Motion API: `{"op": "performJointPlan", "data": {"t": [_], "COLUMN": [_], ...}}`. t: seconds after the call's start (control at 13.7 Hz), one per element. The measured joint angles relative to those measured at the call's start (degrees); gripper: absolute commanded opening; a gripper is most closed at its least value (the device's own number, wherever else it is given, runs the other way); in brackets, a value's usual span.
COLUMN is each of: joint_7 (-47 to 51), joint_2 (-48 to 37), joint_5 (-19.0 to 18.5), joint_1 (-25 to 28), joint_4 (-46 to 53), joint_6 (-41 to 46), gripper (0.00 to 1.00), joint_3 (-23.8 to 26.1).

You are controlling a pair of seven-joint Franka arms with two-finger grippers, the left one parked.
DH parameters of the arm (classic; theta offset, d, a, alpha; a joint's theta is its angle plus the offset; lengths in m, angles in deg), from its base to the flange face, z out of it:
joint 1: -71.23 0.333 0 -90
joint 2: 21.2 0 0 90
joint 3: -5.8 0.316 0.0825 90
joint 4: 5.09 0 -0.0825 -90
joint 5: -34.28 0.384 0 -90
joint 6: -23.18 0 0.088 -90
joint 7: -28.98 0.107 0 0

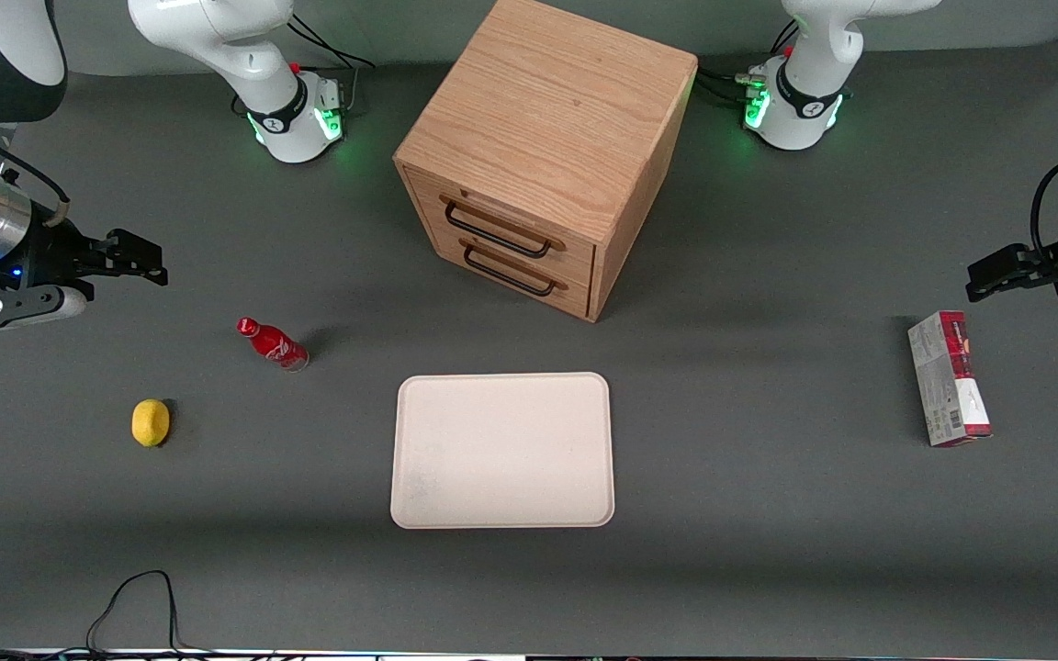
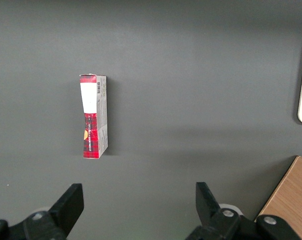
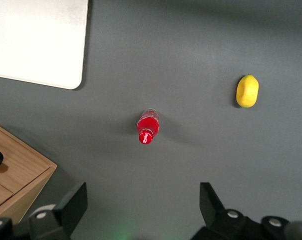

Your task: Open upper drawer

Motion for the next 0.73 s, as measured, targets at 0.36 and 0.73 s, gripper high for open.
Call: {"op": "performJointPlan", "data": {"t": [0.36, 0.73], "joint_7": [0.00, -0.36], "joint_2": [1.47, 2.25], "joint_5": [0.47, 5.95], "joint_1": [-0.03, 0.17], "joint_4": [1.24, 3.05], "joint_6": [0.00, 0.02], "gripper": [1.00, 1.00], "joint_3": [0.00, 0.19]}}
